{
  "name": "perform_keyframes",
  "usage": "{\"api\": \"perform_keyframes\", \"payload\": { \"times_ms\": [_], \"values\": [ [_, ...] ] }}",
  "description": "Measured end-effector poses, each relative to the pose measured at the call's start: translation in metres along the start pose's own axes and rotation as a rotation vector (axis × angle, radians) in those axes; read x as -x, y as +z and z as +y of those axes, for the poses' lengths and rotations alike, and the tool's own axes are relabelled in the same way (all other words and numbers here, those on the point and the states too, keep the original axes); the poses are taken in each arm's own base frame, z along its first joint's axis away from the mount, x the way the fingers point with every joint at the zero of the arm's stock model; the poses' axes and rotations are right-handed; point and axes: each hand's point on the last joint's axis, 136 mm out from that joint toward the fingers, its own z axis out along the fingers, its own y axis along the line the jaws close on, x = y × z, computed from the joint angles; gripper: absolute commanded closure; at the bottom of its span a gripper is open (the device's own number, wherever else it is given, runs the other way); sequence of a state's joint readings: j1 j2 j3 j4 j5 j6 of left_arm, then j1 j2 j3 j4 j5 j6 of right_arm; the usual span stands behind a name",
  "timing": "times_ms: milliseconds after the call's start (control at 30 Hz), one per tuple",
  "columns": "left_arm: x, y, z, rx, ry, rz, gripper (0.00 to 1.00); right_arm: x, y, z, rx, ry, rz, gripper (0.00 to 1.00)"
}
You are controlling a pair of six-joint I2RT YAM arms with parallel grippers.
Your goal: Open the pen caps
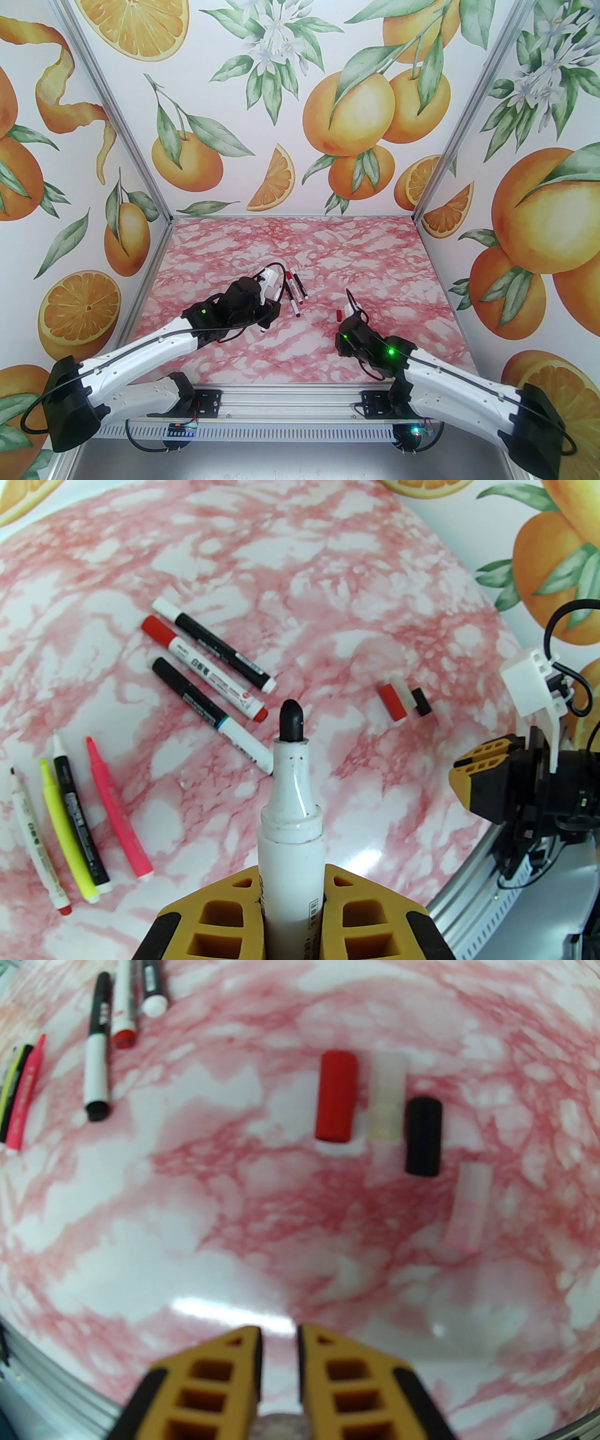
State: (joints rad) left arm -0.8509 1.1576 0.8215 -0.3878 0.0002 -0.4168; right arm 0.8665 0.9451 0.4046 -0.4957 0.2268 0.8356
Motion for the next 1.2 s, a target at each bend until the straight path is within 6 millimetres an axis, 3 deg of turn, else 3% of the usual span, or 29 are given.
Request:
{"api": "perform_keyframes", "payload": {
  "times_ms": [367, 1200],
  "values": [
    [0.001, 0.003, 0.002, 0.007, -0.006, 0.001, 0.98, -0.006, 0.03, -0.015, -0.143, -0.001, 0.023, 0.82],
    [-0.005, 0.007, 0.006, 0.02, -0.009, 0.028, 0.98, 0.005, 0.038, -0.008, -0.177, -0.009, 0.001, 0.66]
  ]
}}
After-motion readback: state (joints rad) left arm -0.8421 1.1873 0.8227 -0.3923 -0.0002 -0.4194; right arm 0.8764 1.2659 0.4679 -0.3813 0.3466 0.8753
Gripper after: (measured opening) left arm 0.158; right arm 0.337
